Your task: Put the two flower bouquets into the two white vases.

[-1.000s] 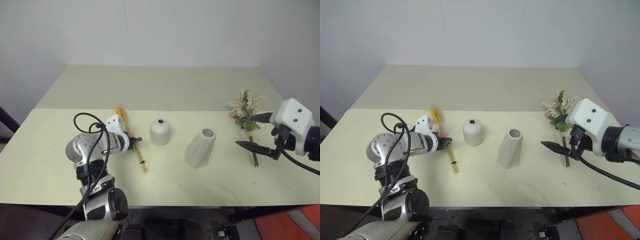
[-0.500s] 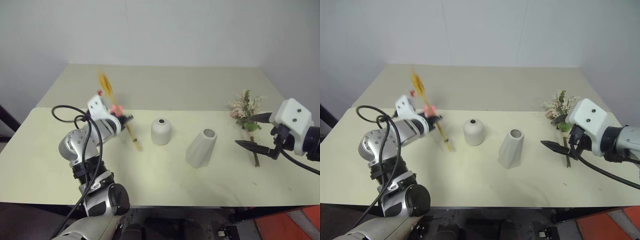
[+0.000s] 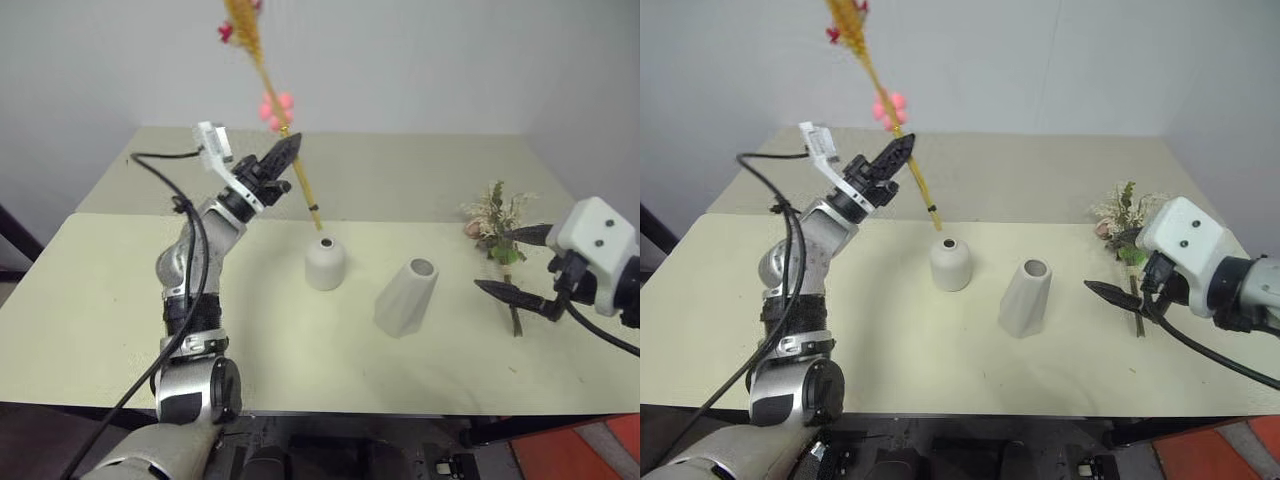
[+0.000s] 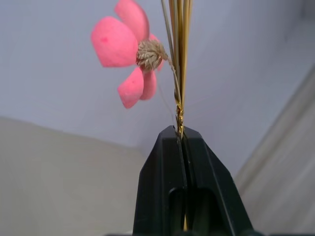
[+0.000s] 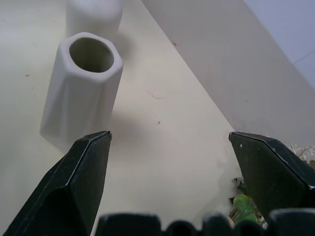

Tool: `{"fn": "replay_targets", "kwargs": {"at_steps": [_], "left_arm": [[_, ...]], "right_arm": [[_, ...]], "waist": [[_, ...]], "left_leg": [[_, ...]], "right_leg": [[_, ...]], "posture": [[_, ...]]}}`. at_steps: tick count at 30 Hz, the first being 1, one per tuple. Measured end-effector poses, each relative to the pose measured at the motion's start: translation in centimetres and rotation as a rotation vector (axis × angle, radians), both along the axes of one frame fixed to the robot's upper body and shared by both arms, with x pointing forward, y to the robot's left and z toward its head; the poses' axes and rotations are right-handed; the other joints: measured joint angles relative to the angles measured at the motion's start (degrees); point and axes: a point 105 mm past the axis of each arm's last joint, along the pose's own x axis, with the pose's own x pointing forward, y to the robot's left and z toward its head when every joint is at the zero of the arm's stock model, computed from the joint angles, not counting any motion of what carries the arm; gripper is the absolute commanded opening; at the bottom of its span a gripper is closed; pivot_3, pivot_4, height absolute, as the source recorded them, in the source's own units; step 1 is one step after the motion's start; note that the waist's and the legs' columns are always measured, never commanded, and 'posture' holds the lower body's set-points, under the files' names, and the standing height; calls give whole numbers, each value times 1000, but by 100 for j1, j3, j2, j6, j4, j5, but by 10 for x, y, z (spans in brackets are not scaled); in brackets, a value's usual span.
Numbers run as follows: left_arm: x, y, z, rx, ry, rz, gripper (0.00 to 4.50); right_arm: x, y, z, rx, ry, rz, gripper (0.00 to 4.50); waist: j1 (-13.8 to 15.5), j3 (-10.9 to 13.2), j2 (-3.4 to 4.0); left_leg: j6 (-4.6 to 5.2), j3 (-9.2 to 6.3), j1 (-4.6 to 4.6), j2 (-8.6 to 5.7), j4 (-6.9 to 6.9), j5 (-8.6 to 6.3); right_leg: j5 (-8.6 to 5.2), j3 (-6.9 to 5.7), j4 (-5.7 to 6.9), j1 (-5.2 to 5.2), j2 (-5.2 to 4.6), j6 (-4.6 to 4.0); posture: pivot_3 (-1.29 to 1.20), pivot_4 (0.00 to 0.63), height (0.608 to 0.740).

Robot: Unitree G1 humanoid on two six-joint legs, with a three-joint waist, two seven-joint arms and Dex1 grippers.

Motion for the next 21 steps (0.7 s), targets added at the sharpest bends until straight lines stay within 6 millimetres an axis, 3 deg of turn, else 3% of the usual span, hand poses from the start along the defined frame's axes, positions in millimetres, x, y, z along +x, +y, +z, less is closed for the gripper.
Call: {"fn": "replay_targets", "kwargs": {"at_steps": [4, 14, 21], "left_arm": [[5, -7, -1, 80, -70, -11, 29], [8, -17, -6, 89, -94, -68, 29], [7, -20, -25, 89, -44, -82, 29]], "right_arm": [[-8, -3, 0, -3, 5, -29, 4500], [-15, -4, 1, -1, 6, -47, 4500], [-14, -7, 1, 1, 4, -63, 4500]], "waist": [[-11, 0, 0], [-4, 0, 0], [-11, 0, 0]], "left_leg": [[3, 0, 1, 1, 2, -2], [4, -2, 1, 1, 4, -2], [4, -2, 4, 2, 5, -2]], "right_leg": [[0, 1, 0, 0, 0, 1], [1, 0, 0, -1, 0, 4], [1, 2, 0, -1, 0, 5]], "posture": [[0, 150, 740], [0, 150, 740], [0, 150, 740]]}}
